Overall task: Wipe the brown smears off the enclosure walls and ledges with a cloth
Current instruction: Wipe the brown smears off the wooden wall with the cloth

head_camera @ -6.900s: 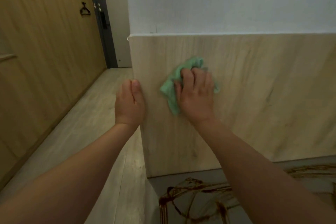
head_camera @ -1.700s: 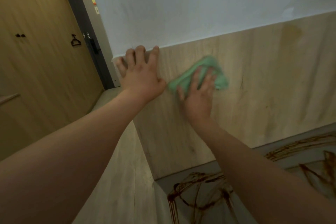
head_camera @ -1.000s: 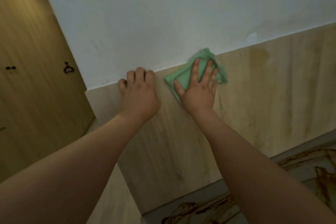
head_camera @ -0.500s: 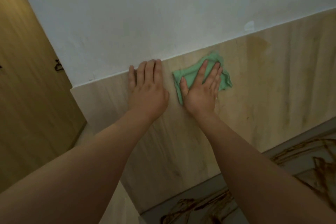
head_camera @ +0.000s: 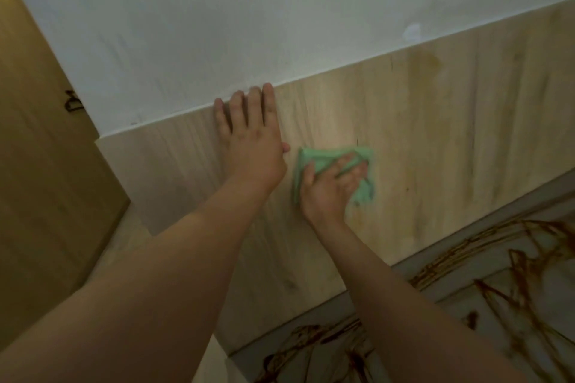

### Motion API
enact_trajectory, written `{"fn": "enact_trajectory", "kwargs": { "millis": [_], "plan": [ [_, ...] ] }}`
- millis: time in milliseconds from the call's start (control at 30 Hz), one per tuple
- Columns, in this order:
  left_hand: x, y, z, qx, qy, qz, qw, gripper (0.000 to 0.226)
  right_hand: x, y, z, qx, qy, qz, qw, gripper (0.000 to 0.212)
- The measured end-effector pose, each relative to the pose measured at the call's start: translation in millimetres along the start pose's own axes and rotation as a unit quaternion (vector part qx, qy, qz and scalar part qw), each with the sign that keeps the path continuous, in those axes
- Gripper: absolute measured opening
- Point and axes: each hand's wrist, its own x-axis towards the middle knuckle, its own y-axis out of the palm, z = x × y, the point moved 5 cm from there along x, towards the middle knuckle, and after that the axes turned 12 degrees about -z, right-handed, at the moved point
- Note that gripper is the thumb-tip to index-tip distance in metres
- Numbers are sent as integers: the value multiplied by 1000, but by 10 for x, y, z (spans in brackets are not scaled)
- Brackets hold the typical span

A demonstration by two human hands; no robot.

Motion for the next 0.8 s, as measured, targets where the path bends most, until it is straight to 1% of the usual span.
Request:
{"fn": "enact_trajectory", "kwargs": {
  "millis": [33, 100, 167, 200, 233, 267, 300, 333, 367, 400, 433, 467, 500, 533, 567, 600, 633, 667, 700, 733, 767, 800],
  "plan": [
    [-6, 0, 2, 1, 1, -5, 1000, 107, -36, 33, 183, -12, -75, -1, 997, 91],
    [-17, 16, 9, 3, 6, -13, 1000, 105, -48, 31, 256, -33, -162, -27, 986, 89],
    [-27, 53, 25, 0, 9, -21, 1000, 104, -103, -12, -11, -63, -209, -57, 974, 85],
    [-31, 75, 31, -2, 12, -26, 1000, 104, -177, -8, -257, -76, -214, -58, 972, 84],
    [-37, 93, 40, -2, 15, -30, 999, 104, -282, 10, -548, -88, -188, -45, 977, 84],
    [-41, 106, 53, 0, 19, -36, 999, 104, -417, 40, -858, -93, -133, -19, 987, 85],
    [-43, 113, 65, 3, 23, -39, 999, 103, -561, 56, -1140, -86, -54, 3, 995, 88],
    [-51, 115, 72, 4, 27, -40, 999, 102, -704, 65, -1391, -73, 45, 22, 996, 90],
    [-52, 115, 74, 3, 31, -40, 999, 102, -813, 74, -1559, -57, 142, 46, 987, 90],
    [-55, 119, 72, 2, 34, -39, 999, 102, -871, 100, -1644, -37, 216, 64, 974, 88],
    [-46, 116, 67, 3, 35, -38, 999, 101, -843, 106, -1631, -20, 263, 66, 962, 86],
    [-56, 107, 63, 1, 36, -35, 999, 101, -788, 91, -1538, -10, 280, 63, 958, 84],
    [-60, 100, 64, -1, 37, -34, 999, 100, -707, 70, -1337, -2, 261, 60, 964, 84],
    [-66, 102, 73, -3, 39, -37, 999, 98, -635, 70, -1093, 8, 204, 53, 977, 85],
    [-74, 108, 83, -3, 42, -43, 998, 96, -588, 74, -825, 9, 116, 42, 992, 86],
    [-76, 110, 96, -5, 46, -50, 998, 93, -573, 81, -576, -2, 15, 30, 999, 88],
    [-86, 120, 109, -7, 48, -54, 997, 91, -581, 99, -402, -16, -69, 14, 997, 89],
    [-89, 121, 113, -8, 49, -58, 997, 89, -590, 119, -317, -24, -122, -6, 992, 89],
    [-90, 123, 108, -8, 50, -62, 997, 87, -591, 132, -334, -30, -141, -24, 989, 88],
    [-94, 135, 101, -6, 52, -65, 997, 86, -610, 157, -438, -37, -134, -36, 990, 87],
    [-92, 148, 95, -3, 54, -68, 996, 86, -635, 177, -607, -41, -105, -42, 993, 87],
    [-95, 167, 95, 1, 57, -71, 996, 85, -669, 203, -822, -41, -55, -48, 996, 87]
  ]
}}
